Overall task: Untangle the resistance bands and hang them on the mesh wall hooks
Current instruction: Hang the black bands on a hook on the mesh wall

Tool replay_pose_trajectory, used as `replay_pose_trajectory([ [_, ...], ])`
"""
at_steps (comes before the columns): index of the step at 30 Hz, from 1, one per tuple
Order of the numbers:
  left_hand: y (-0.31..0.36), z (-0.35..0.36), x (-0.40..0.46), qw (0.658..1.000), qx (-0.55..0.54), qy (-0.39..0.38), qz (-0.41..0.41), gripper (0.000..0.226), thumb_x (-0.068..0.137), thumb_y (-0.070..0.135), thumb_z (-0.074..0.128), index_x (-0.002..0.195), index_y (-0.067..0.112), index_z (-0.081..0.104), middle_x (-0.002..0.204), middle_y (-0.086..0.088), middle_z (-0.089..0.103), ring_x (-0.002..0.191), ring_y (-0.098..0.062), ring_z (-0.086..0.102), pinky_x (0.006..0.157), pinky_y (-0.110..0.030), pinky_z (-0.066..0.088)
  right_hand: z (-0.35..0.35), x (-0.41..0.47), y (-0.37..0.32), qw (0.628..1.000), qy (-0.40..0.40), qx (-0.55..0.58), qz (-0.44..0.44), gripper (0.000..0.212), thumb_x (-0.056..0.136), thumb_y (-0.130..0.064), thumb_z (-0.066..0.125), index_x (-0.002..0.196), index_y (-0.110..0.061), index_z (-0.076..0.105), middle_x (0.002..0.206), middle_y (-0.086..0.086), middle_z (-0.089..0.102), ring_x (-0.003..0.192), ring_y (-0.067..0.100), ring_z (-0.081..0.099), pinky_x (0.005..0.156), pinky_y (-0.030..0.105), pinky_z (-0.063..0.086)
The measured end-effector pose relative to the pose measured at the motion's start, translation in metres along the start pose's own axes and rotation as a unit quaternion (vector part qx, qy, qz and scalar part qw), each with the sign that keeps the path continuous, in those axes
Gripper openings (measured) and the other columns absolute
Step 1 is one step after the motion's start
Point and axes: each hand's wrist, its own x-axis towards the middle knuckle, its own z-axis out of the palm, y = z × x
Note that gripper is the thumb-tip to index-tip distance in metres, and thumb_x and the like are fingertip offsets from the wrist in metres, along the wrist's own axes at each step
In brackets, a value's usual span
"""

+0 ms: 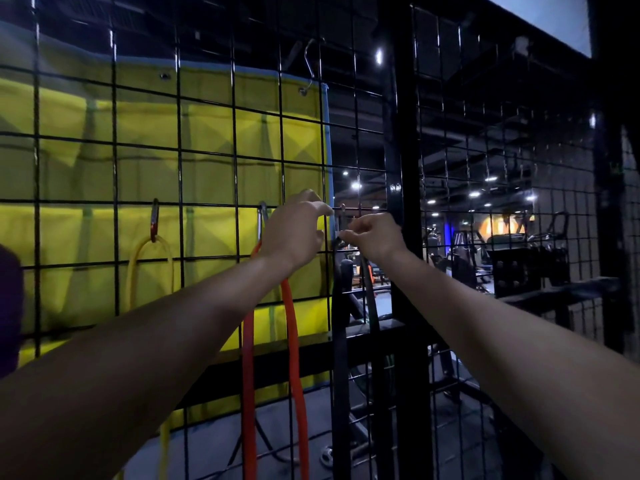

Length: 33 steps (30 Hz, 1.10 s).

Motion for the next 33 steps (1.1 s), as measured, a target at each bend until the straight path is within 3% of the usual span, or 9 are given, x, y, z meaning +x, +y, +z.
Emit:
replay_pose_trajectory([
  [3, -0.001, 0.001, -0.004, 0.999, 0.032, -0.005, 0.014, 0.05, 0.085, 0.008, 0.064, 0.131, 0.022, 0.052, 0.135, 0.004, 0.048, 0.124, -0.017, 0.044, 0.098, -0.029, 0.038, 0.003, 0.001, 0.002, 0.999, 0.035, -0.005, 0.02, 0.01, 0.083, -0.014, 0.069, 0.086, -0.005, 0.07, 0.079, 0.001, 0.062, 0.072, 0.011, 0.057, 0.062, 0.019, 0.04],
  [6, -0.004, 0.002, -0.005, 0.998, 0.056, 0.002, 0.03, 0.058, 0.082, 0.004, 0.065, 0.135, 0.021, 0.047, 0.14, 0.003, 0.043, 0.129, -0.019, 0.04, 0.102, -0.031, 0.037, 0.002, 0.003, 0.006, 0.996, 0.072, 0.011, 0.06, 0.013, 0.085, -0.013, 0.067, 0.094, -0.004, 0.071, 0.091, 0.009, 0.068, 0.076, 0.015, 0.06, 0.057, 0.019, 0.043],
  [8, -0.008, 0.0, -0.003, 0.997, 0.064, -0.002, 0.033, 0.061, 0.082, 0.003, 0.065, 0.137, 0.02, 0.045, 0.141, 0.002, 0.042, 0.131, -0.019, 0.037, 0.104, -0.032, 0.035, 0.001, 0.004, 0.009, 0.993, 0.085, 0.026, 0.076, 0.012, 0.085, -0.013, 0.067, 0.093, -0.005, 0.071, 0.094, 0.011, 0.07, 0.078, 0.016, 0.062, 0.063, 0.023, 0.048],
  [11, -0.011, -0.003, -0.001, 0.996, 0.077, -0.016, 0.031, 0.061, 0.083, 0.005, 0.065, 0.138, 0.02, 0.043, 0.14, 0.001, 0.043, 0.13, -0.02, 0.037, 0.102, -0.03, 0.034, 0.0, 0.006, 0.011, 0.993, 0.078, 0.029, 0.079, 0.012, 0.084, -0.014, 0.068, 0.092, -0.005, 0.072, 0.097, 0.011, 0.071, 0.085, 0.019, 0.064, 0.076, 0.03, 0.052],
  [15, -0.011, -0.002, -0.003, 0.996, 0.08, -0.023, 0.032, 0.058, 0.083, 0.008, 0.065, 0.137, 0.021, 0.045, 0.139, 0.002, 0.043, 0.129, -0.018, 0.038, 0.101, -0.029, 0.034, -0.002, 0.007, 0.009, 0.995, 0.06, 0.027, 0.078, 0.017, 0.084, -0.014, 0.068, 0.095, -0.002, 0.07, 0.097, 0.01, 0.069, 0.087, 0.019, 0.063, 0.076, 0.029, 0.051],
  [22, -0.025, -0.024, -0.007, 0.997, 0.073, 0.021, 0.023, 0.047, 0.089, 0.02, 0.059, 0.134, 0.018, 0.047, 0.137, -0.004, 0.044, 0.125, -0.022, 0.041, 0.102, -0.034, 0.034, -0.005, -0.004, -0.004, 0.995, 0.065, -0.05, 0.059, 0.022, 0.087, -0.016, 0.064, 0.105, -0.005, 0.067, 0.103, 0.006, 0.067, 0.086, 0.015, 0.061, 0.074, 0.026, 0.048],
  [26, -0.039, -0.041, -0.007, 0.997, 0.059, 0.053, -0.021, 0.046, 0.091, 0.027, 0.056, 0.134, 0.015, 0.047, 0.134, -0.008, 0.047, 0.123, -0.026, 0.044, 0.099, -0.037, 0.038, 0.009, -0.009, -0.021, 0.99, 0.119, -0.075, -0.028, 0.019, 0.087, -0.016, 0.063, 0.105, -0.011, 0.068, 0.107, 0.009, 0.067, 0.1, 0.022, 0.061, 0.085, 0.035, 0.052],
  [29, -0.044, -0.049, -0.006, 0.995, 0.081, 0.044, -0.033, 0.038, 0.092, 0.029, 0.054, 0.127, 0.013, 0.054, 0.127, -0.009, 0.055, 0.117, -0.027, 0.049, 0.095, -0.036, 0.039, 0.023, -0.013, -0.039, 0.989, 0.06, -0.088, -0.098, 0.029, 0.087, -0.017, 0.065, 0.114, -0.011, 0.065, 0.113, 0.008, 0.064, 0.104, 0.022, 0.059, 0.089, 0.033, 0.048],
  [33, -0.049, -0.05, -0.011, 0.99, 0.14, 0.002, -0.016, 0.036, 0.092, 0.036, 0.053, 0.122, 0.017, 0.059, 0.121, -0.007, 0.061, 0.114, -0.025, 0.052, 0.092, -0.035, 0.038, 0.037, -0.019, -0.053, 0.996, 0.0, -0.056, -0.074, 0.041, 0.087, -0.019, 0.064, 0.126, -0.01, 0.056, 0.124, 0.008, 0.061, 0.112, 0.022, 0.056, 0.094, 0.033, 0.045],
])
